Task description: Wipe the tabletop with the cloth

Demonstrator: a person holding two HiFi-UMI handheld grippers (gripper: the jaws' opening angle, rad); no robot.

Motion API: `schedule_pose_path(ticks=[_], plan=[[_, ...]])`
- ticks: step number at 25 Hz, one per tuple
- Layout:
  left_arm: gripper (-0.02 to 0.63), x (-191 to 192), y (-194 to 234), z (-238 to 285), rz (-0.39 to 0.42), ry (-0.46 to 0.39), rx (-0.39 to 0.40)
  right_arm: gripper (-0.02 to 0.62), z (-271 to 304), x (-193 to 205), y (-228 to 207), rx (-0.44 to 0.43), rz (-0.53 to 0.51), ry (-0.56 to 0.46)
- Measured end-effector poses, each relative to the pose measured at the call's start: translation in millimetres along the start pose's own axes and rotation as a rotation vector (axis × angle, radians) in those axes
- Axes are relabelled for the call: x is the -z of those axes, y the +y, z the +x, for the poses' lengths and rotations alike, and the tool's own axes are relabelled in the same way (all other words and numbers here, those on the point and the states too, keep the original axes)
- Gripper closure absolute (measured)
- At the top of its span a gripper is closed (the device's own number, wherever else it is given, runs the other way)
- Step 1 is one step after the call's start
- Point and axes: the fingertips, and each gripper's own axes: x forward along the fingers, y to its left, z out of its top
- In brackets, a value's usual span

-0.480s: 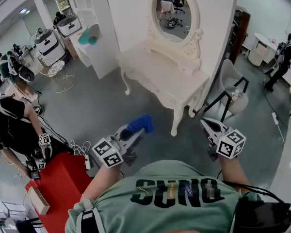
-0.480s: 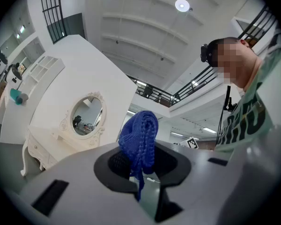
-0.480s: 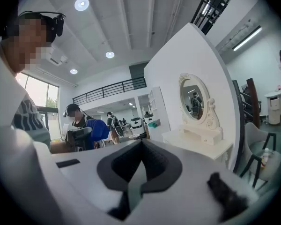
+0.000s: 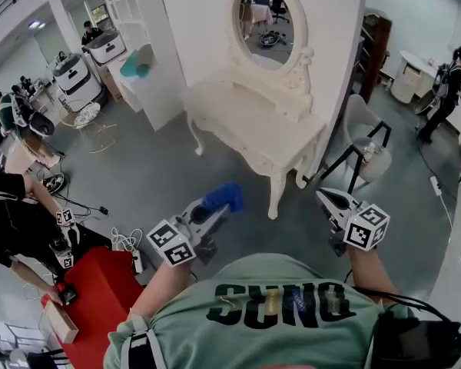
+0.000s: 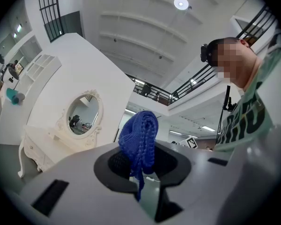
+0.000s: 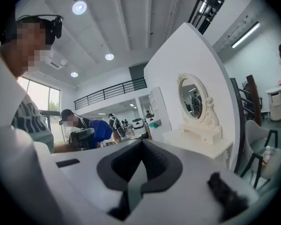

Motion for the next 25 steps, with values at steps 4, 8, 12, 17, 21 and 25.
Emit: schedule_pose_path(ticks=[4,8,12,17,21,25], plan=[[0.518,3,-3,17,0.004,0.004,0.002,0.583,-9,0,-12,-0.017,0.026,0.000],[0.518,16,-9,38,-0.001,0.006,0.003,0.583,-25,3,-28,-0.032,0.029,0.004],[0.518,30,-13,63,-0.023,0.001,0.006,0.583,-40,3,-50,-0.041,0.039,0.008],[0.518,47,-2,100,-0.055,0.013,0.012,0.583,-40,1,-86,-0.051,0.042,0.029],[0.518,54,30,124,-0.076,0.039,0.031,0.583,-17,2,-114,-0.050,0.057,0.032],[0.518,57,103,148,-0.104,0.051,0.060,0.583,38,4,-151,-0.027,0.067,0.034]])
